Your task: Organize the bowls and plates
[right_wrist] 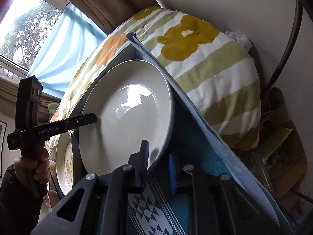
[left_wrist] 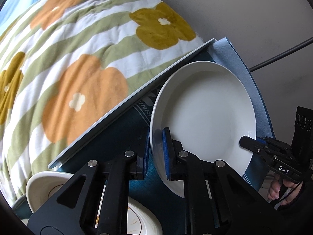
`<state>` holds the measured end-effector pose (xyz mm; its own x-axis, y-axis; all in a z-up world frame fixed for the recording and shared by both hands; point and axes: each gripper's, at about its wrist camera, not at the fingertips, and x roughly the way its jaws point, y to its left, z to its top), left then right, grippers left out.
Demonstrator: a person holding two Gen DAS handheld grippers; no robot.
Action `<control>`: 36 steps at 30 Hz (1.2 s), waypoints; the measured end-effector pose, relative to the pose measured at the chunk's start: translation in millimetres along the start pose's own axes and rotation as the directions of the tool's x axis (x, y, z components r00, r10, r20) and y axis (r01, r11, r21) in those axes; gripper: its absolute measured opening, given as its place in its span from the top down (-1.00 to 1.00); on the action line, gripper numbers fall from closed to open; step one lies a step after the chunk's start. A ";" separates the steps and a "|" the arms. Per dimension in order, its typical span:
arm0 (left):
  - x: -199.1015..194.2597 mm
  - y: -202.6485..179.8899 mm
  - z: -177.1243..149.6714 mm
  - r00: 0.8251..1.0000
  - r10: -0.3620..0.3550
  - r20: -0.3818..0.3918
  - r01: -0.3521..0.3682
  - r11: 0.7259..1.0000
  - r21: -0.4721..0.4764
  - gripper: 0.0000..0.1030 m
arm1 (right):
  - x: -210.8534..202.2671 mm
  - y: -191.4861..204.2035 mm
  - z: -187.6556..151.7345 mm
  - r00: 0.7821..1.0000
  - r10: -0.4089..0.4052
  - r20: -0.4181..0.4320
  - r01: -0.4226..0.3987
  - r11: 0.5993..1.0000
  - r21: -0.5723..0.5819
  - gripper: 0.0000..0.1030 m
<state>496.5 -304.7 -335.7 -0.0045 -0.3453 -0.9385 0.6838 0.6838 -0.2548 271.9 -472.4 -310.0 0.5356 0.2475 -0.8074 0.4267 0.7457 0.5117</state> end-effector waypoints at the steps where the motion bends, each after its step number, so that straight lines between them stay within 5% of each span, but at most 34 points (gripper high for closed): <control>1: -1.5 -0.9 -0.7 1.000 0.003 0.004 -0.003 1.000 -0.001 0.79 | -1.0 0.4 -0.3 1.000 0.001 0.001 -0.001 1.000 -0.004 0.67; 10: -51.7 -14.4 -20.1 0.994 0.015 0.104 -0.014 1.000 -0.016 0.79 | -37.6 20.7 1.9 0.999 0.012 0.041 -0.008 0.995 -0.100 0.67; 16: -121.5 -30.6 -66.6 0.978 0.048 0.203 -0.037 0.998 -0.055 0.79 | -85.3 56.9 -13.3 0.998 0.047 0.035 -0.039 0.978 -0.203 0.67; 27: -214.2 -31.5 -238.0 0.946 0.150 0.288 -0.087 0.972 -0.220 0.79 | -133.4 119.4 -112.4 0.989 0.143 -0.050 -0.151 0.923 -0.354 0.67; 36: -211.1 -7.9 -371.5 0.956 0.186 0.228 -0.087 0.918 -0.387 0.79 | -103.7 136.2 -192.3 0.969 0.152 -0.196 -0.220 0.891 -0.397 0.67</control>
<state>220.9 1.6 -222.2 0.2892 -0.3491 -0.8913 0.3458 0.9064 -0.2428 134.4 -277.5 -213.1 0.4411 0.4741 -0.7620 -0.0270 0.8557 0.5168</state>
